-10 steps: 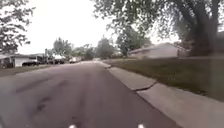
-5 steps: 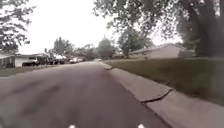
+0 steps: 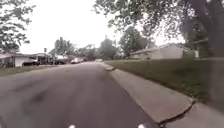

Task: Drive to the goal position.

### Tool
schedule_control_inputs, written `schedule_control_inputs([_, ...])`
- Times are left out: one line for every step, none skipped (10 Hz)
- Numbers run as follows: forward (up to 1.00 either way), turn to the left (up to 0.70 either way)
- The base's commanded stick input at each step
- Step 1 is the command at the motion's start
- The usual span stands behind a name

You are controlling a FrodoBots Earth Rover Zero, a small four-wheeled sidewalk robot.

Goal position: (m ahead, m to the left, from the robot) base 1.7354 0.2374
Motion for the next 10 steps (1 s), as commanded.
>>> schedule_control_inputs([1.00,0.00])
schedule_control_inputs([1.00,0.02])
schedule_control_inputs([1.00,0.03])
schedule_control_inputs([1.00,0.03])
schedule_control_inputs([1.00,0.03])
schedule_control_inputs([1.00,0.03])
schedule_control_inputs([1.00,0.03])
schedule_control_inputs([1.00,0.03])
schedule_control_inputs([1.00,0.03])
schedule_control_inputs([1.00,0.03])
